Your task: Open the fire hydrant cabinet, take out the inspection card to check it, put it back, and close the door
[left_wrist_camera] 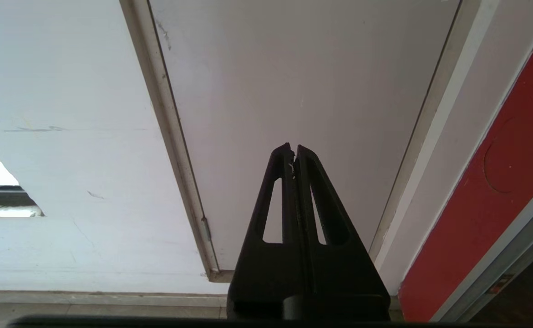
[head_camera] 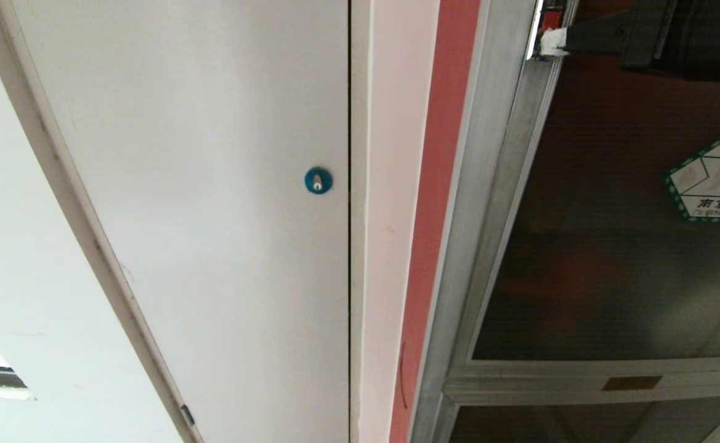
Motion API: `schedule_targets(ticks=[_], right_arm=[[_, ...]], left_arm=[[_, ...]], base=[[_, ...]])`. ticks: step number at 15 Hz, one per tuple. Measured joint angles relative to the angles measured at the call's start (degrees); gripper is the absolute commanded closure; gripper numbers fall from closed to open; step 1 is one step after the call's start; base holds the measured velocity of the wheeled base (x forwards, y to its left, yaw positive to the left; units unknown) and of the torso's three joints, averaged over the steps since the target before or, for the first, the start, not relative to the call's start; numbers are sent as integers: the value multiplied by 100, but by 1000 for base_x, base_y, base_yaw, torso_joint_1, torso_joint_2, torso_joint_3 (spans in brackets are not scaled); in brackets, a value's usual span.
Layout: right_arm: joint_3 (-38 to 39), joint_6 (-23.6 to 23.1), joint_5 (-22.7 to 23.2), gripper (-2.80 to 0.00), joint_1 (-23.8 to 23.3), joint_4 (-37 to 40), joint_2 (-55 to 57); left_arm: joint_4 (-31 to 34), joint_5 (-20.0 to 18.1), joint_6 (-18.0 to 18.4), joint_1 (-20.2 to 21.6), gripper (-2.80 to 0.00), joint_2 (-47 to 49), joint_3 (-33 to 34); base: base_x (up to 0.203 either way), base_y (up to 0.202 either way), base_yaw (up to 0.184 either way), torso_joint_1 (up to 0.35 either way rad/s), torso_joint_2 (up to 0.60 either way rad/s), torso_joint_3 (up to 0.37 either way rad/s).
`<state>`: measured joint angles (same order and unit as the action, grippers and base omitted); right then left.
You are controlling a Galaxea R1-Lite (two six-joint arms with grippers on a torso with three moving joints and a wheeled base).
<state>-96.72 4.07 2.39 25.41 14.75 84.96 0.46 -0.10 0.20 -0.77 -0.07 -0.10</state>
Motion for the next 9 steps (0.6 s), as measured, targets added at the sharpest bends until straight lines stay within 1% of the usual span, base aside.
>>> schedule_targets(ticks=[3,6,8,9], right_arm=[[314,2,4,0,70,39,-256],[728,17,-87,0,437,-10,-619],[1240,11,-447,0,847,-266,-871],[1584,-38,-702,0,1041,-572,-973]], left_arm=[[1,0,5,0,0,0,0],[0,0,1,0,0,0,0],[2,2,2,0,0,0,0],[2,0,5,-2,0,0,0]], base=[[0,0,0,0,0,0],[0,0,0,0,0,0],[0,0,0,0,0,0],[0,0,0,0,0,0]])
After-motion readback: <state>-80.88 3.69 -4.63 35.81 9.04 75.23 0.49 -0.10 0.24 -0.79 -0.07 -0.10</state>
